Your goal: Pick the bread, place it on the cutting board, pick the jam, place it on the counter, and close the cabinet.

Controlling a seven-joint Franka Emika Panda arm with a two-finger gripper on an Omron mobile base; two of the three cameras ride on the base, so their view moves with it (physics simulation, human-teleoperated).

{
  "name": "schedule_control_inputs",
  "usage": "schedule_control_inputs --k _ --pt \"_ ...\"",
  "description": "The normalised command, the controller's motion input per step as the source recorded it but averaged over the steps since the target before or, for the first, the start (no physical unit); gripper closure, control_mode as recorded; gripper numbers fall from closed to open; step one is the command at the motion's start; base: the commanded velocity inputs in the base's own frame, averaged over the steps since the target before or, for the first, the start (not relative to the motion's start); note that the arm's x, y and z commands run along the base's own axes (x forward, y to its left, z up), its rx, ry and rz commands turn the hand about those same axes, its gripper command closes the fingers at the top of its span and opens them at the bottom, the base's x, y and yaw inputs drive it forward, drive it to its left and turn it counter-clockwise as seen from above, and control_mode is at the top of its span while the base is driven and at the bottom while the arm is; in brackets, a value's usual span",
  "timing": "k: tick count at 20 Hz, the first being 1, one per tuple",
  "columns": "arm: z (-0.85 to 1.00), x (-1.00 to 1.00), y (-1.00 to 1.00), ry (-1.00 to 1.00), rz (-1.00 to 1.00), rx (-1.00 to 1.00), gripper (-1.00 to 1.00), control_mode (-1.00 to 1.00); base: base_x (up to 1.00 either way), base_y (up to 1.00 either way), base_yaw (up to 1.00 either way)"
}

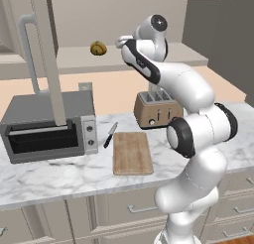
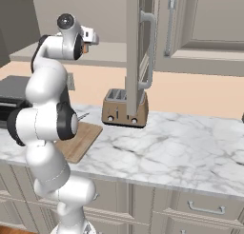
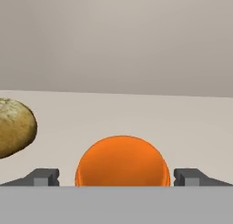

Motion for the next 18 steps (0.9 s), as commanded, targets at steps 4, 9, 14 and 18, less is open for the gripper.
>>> schedule_control_inputs --k 4,9,14,18 --pt "0.00 0.17 0.00 0.00 0.00 0.00 -1.00 -1.00 0.00 0.00 0.00" --pt "-0.03 0.05 0.00 0.00 0.00 0.00 -1.00 -1.00 0.00 0.00 0.00" --pt "-0.10 0.01 0.00 0.00 0.00 0.00 -1.00 -1.00 0.00 0.00 0.00" --pt "-0.10 0.00 0.00 0.00 0.00 0.00 -1.00 -1.00 0.00 0.00 0.00"
